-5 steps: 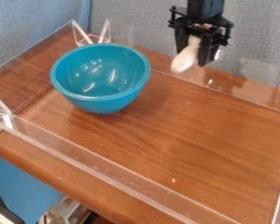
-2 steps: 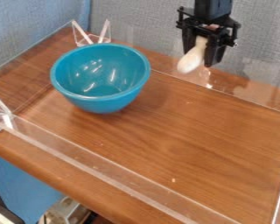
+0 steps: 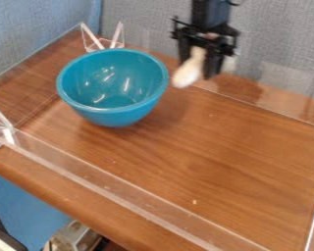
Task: Put the mushroom in the blue bowl
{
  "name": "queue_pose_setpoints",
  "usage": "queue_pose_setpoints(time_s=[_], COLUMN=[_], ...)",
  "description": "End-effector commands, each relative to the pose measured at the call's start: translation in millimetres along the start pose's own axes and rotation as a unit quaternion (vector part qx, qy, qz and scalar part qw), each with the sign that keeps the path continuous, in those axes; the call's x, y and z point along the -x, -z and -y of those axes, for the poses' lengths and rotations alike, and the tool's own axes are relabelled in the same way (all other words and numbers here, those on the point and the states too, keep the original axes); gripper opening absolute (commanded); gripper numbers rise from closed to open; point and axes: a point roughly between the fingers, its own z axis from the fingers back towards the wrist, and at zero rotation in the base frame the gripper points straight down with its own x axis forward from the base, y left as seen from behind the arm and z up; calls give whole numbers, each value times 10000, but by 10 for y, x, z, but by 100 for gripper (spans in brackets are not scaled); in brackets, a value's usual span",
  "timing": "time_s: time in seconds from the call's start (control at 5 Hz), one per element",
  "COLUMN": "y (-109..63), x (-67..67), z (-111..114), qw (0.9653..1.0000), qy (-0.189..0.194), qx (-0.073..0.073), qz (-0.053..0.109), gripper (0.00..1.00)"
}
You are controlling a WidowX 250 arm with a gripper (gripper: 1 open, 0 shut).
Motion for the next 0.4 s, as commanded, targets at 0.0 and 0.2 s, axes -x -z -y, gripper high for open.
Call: queue_pose_setpoints(time_s=[0.0,0.2], y=[-266,-230], x=[179,338], z=[-326,-644], qw=[9980,9937], qy=[-510,-1058], qx=[-136,-176], qz=[359,313], gripper=[0,0])
